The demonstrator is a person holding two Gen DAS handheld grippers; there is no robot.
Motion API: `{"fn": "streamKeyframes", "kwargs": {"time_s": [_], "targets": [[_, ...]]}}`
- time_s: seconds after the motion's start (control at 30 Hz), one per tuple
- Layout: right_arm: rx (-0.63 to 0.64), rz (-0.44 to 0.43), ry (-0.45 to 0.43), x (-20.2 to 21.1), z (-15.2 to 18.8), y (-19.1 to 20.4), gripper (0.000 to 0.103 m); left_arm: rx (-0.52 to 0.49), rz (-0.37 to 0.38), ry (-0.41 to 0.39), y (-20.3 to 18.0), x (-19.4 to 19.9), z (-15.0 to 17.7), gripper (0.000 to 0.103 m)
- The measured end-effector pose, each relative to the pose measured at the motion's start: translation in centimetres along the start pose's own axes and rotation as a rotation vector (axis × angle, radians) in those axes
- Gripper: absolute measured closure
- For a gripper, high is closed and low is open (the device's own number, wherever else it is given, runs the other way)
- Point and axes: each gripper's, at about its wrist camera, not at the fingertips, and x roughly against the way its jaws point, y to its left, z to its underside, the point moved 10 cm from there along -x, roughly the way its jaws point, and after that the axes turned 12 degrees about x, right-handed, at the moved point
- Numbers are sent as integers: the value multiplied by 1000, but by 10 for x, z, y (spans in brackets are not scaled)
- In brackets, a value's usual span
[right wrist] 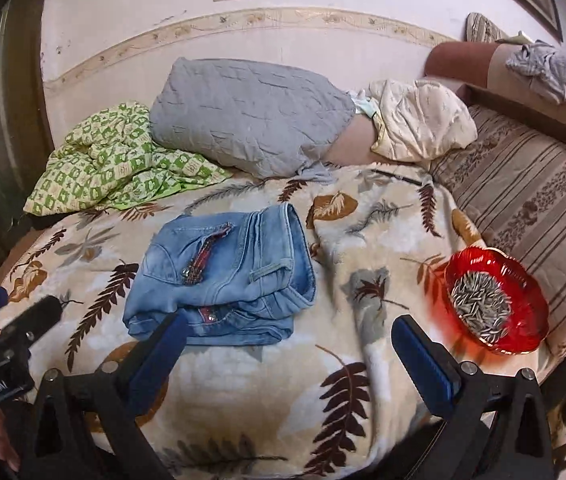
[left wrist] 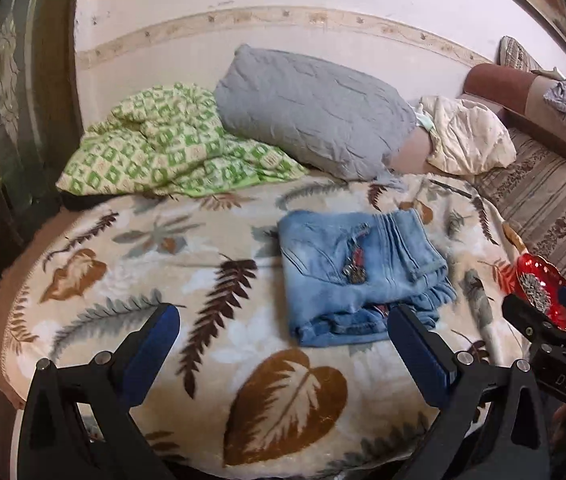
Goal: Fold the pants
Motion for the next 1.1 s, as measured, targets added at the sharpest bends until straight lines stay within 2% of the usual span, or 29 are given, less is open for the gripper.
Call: {"fn": "streamKeyframes", "kwargs": {"time_s": [1.1], "targets": [[27,-8,-19,6,-8,5,0,18,-15,13,5,0,-3,0]]}}
